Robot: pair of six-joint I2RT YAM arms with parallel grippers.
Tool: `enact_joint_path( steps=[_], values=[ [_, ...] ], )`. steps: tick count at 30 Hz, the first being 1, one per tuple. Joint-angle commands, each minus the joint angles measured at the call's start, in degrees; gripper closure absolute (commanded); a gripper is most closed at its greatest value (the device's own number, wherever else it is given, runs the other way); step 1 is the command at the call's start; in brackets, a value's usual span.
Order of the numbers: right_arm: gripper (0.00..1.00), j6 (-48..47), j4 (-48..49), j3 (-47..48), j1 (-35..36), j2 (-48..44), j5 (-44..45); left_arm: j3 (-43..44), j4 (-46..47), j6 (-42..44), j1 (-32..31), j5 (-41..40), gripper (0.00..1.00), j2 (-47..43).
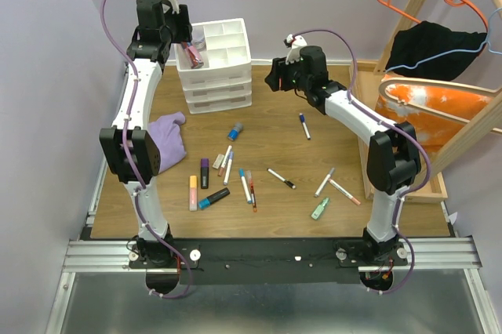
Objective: Sort the stationery into containers
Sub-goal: Move the storage box to the center of the board.
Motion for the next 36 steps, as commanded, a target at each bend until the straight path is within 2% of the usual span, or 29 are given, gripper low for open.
enact_joint_path(
  steps=[1,8,15,20,27,35,36],
  values=[
    [0.36,0.54,-0.29,1.11,-0.43,0.22,-1.10,0.04,-1.02,-0.76,-0.31,-1.18,0.40,1.83],
    [0.36,0.54,-0.29,1.19,-0.60,0.40,-0.92,0.04,-0.84,-1.64,-0.31,-0.65,0.44,2.97],
    [0.36,0.54,-0.12,1.28,-0.78,0.66,-0.66,0.30,0.30,-2.43,-0.40,0.75,0.56,3.23],
    [0.36,0.62,0.23,1.02,-0.78,0.58,-0.39,0.39,1.36,-3.31,-0.40,1.46,0.60,2.10],
    [0.36,0.89,0.59,1.02,-0.78,0.84,-0.75,0.30,3.20,-6.03,-0.40,5.85,0.65,0.42],
    [0.36,0.80,1.11,0.49,-0.69,0.23,-0.39,-0.57,3.91,-8.23,-1.01,8.23,0.67,-0.81],
    [0.36,0.80,1.11,0.49,-0.78,0.14,-0.31,-0.66,4.17,-8.32,-1.01,7.70,0.62,-0.90]
  ],
)
